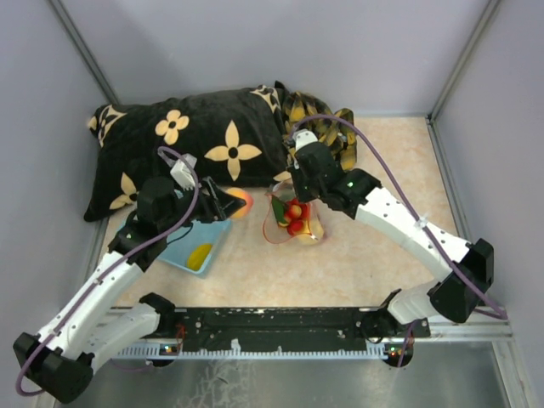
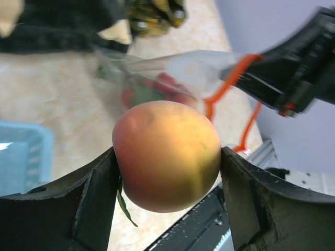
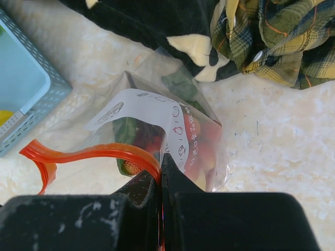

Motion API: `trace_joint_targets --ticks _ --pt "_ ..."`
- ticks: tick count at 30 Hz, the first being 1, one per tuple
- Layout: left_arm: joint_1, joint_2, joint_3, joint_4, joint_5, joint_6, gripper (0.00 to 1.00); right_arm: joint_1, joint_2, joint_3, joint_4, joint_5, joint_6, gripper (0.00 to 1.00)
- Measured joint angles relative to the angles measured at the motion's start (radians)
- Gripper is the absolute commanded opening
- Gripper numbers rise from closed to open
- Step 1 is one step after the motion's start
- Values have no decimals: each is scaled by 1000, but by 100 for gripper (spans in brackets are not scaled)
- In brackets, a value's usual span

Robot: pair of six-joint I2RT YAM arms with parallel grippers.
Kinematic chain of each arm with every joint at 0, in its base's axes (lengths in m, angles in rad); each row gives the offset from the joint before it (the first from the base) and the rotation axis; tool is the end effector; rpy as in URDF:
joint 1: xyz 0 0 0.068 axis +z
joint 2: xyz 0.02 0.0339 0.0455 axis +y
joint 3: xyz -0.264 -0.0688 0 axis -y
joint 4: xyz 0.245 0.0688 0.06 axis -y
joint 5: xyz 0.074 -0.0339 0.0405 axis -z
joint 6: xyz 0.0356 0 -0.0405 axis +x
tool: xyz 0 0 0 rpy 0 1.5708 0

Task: Place the food in the zip-top bag and seal the zipper
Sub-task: Pick up the fake fruit from the bin, then place the fake fruit in the zipper food storage bag.

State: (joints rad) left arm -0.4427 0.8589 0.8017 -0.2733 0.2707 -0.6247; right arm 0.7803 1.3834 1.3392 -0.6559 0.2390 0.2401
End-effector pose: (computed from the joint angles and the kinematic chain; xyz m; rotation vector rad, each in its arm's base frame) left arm 0.1748 -0.0934 0.3241 0.0120 2.0123 -0.9625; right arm 0.2200 0.2060 0.3520 -0.4810 2.2101 0.2763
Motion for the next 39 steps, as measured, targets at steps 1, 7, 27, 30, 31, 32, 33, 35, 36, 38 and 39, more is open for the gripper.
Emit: trace_joint_targets --ticks 1,7,27,30,31,32,33,35,36,38,39 --pt "-36 -7 -1 27 -5 -7 62 0 2 4 -2 -5 1 0" --pt "-151 -32 -45 187 -16 -47 62 0 11 25 -8 -21 10 0" --pt "-425 185 -79 488 -123 33 63 0 34 38 -19 -54 23 0" --pt "-434 191 -79 475 -182 66 63 0 34 38 -19 -58 24 0" --pt "-436 192 -79 472 -206 77 63 0 34 38 -19 -58 24 0" --pt "-437 193 -79 469 -231 87 63 0 34 38 -19 -61 24 0" --pt "-438 195 -79 467 -252 97 63 0 34 38 -19 -63 24 0" --pt "-442 203 -79 467 -288 114 64 0 33 38 -19 -68 24 0" --pt "-445 210 -79 467 -306 126 64 0 34 38 -19 -70 24 0" --pt "-454 232 -79 467 -343 145 65 0 34 38 -19 -76 24 0" --pt "-461 247 -79 467 -361 154 65 0 34 38 -19 -79 24 0"
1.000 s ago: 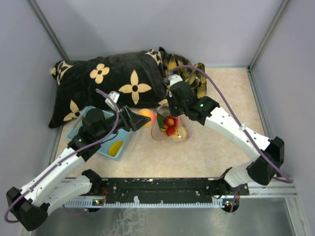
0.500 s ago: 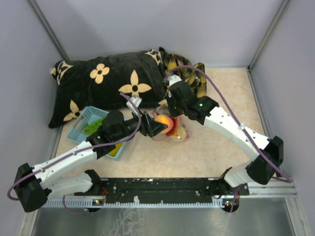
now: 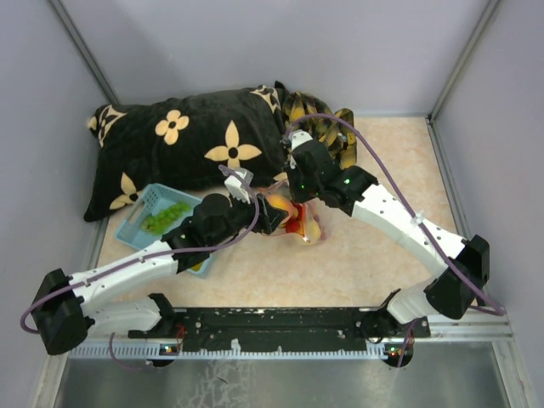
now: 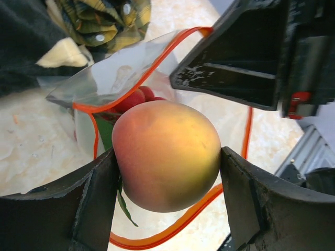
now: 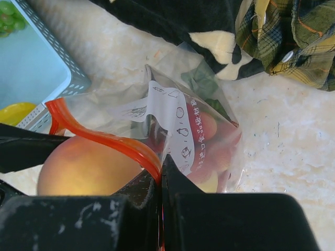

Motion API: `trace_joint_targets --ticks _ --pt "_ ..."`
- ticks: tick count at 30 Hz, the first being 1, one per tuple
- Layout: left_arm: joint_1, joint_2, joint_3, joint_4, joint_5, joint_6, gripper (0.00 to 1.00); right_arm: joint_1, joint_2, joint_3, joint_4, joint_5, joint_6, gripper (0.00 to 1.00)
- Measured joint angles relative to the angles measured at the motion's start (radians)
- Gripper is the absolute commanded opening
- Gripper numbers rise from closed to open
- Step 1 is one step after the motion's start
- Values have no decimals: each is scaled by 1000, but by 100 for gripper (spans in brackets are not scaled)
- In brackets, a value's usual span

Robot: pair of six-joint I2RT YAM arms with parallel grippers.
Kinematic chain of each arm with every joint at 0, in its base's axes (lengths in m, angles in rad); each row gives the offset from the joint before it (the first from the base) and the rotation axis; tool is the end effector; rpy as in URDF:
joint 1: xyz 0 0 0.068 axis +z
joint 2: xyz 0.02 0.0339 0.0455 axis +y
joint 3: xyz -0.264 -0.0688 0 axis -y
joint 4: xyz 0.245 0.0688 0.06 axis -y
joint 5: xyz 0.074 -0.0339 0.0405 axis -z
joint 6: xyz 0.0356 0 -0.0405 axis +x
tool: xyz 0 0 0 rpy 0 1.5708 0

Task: Place the food in the zip-top bag and seal the zipper
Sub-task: Place the fake fruit in the zipper food storage bag.

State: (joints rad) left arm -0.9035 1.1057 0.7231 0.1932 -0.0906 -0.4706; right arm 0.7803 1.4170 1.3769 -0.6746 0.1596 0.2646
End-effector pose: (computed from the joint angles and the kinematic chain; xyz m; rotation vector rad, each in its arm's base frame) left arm 0.1627 -0.2013 0.2930 0.3298 1.8225 -0.9054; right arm 0.2237 0.2135 0.3530 -0.5053 2.2452 0.3642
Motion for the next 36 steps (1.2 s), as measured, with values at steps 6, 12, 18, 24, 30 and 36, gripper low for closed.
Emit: trace_joint_targets --ticks 6,12,18,24,30,36 --pt "-22 35 0 -3 -132 16 67 0 0 0 1 -29 3 0" --pt "-23 59 0 49 -249 11 74 0 0 0 2 -59 10 0" --pt "-24 124 21 77 -286 4 88 0 0 -1 2 -74 18 0" --pt "-24 126 31 80 -295 -3 95 -3 0 -2 7 -76 19 0" --pt "-24 108 32 73 -295 -10 95 -5 0 -3 10 -76 20 0" --pt "-24 43 77 -32 -293 -32 96 -5 0 -3 13 -76 20 0"
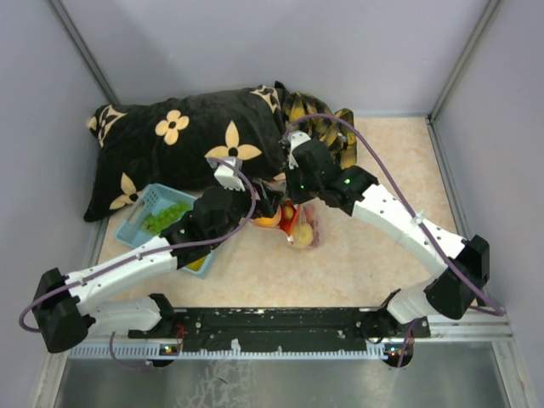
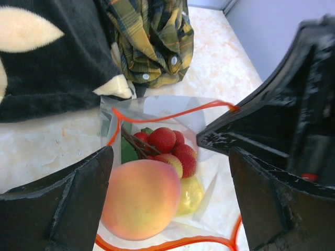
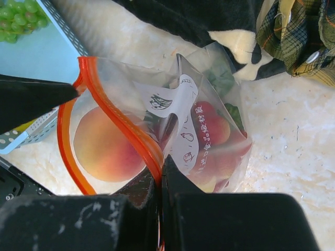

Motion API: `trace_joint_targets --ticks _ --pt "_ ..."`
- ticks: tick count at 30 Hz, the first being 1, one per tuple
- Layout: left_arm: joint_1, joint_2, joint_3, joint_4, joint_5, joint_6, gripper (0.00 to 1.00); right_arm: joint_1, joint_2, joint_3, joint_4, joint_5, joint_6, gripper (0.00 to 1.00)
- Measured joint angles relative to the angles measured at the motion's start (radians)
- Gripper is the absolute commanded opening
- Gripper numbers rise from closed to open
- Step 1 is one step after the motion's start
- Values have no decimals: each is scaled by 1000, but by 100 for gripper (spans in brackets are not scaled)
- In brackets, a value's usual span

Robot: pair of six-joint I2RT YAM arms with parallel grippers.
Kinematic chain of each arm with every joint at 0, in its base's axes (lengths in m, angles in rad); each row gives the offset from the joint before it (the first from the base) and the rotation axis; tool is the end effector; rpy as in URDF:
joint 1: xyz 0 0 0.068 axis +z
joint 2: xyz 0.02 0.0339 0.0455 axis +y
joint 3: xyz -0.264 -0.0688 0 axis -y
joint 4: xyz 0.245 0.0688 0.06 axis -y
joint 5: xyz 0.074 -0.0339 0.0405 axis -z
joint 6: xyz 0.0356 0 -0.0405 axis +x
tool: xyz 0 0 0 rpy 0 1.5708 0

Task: Place the food in the zip-top bag and seal the zipper
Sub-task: Place the fake fruit in the zipper food storage bag.

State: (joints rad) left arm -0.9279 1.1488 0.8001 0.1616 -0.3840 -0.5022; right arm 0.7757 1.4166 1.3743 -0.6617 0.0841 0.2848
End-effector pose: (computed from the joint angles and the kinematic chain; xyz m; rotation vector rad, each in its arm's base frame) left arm 0.1712 -0.2063 0.3071 0.0956 1.7952 -0.7036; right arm 0.2236 0.2151 0.3531 -0.5186 2.2556 0.4576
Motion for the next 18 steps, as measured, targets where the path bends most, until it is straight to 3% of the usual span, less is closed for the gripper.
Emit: trace_joint_targets --ticks 12,15,18 --pt "0 -185 87 -388 -4 -139 89 0 0 -6 13 -2 0 0" --pt "0 -193 65 -455 -8 -188 79 0 0 -6 18 -2 0 0" --pt "7 -187 26 -492 -4 -222 58 0 0 -7 19 -3 0 0"
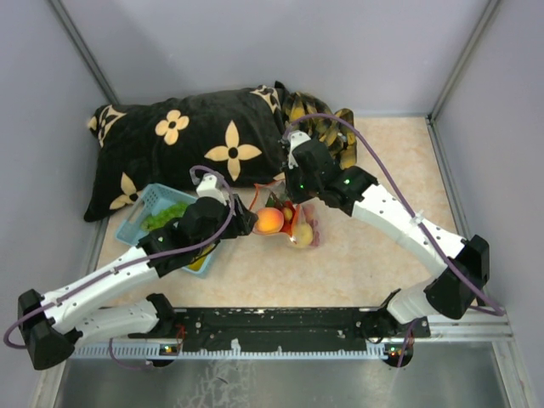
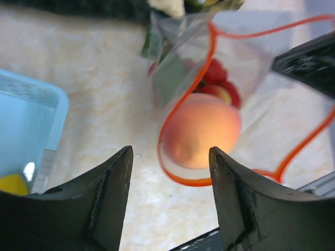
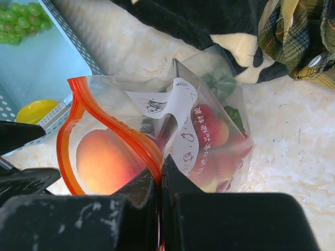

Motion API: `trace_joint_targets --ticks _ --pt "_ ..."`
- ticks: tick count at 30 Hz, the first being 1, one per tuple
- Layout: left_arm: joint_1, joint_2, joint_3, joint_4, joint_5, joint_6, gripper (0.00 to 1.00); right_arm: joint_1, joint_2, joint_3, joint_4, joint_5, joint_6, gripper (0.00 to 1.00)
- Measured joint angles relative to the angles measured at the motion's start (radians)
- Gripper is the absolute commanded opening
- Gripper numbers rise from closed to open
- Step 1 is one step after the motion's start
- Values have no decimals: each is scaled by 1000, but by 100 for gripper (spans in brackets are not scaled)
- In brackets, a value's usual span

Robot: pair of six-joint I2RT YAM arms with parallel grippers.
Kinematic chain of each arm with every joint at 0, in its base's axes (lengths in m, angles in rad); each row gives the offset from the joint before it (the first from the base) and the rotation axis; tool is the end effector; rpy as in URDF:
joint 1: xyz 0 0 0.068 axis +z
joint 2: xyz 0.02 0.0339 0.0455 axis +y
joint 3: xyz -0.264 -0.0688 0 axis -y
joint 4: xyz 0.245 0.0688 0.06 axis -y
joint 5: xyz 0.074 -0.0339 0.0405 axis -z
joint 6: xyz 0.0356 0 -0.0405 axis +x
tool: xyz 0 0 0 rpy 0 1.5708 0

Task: Place the food in the zip-top bag and seal the zipper
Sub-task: Place the fake fruit in the zipper food storage bag.

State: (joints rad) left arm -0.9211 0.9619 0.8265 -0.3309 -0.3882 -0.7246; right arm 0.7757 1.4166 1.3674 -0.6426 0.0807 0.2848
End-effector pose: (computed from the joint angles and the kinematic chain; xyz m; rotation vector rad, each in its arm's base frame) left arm 0.1410 -0.1634 0.3083 -0.0460 2.0611 -0.6509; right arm 0.2243 0.2160 0.3524 -0.5173 2.2449 0.4675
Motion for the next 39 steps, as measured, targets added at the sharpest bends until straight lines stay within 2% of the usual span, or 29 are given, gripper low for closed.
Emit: trace_joint_targets --ticks 6,13,17,19,21,22,27,35,39 --pt "32 46 -40 -30 19 -32 43 0 0 -6 9 0 0 0" --pt "47 69 -43 -21 49 -35 35 0 -2 -13 15 0 0 0" --pt "48 83 -55 -3 70 -38 27 0 -2 -14 16 0 0 0" --pt "48 90 -57 3 81 -38 18 0 -2 -14 17 0 0 0" --pt "48 93 -57 13 93 -37 2 0 -2 -14 17 0 0 0" --pt "48 93 -57 15 97 -38 0 0 -2 -14 17 0 0 0" --pt "48 93 0 -14 131 -27 0 0 -2 -13 12 19 -4 0" --pt "50 94 262 -77 205 16 0 -2 -2 -10 -42 148 -37 0" --pt "67 106 292 -82 233 31 0 -4 -2 -10 -80 186 -48 0"
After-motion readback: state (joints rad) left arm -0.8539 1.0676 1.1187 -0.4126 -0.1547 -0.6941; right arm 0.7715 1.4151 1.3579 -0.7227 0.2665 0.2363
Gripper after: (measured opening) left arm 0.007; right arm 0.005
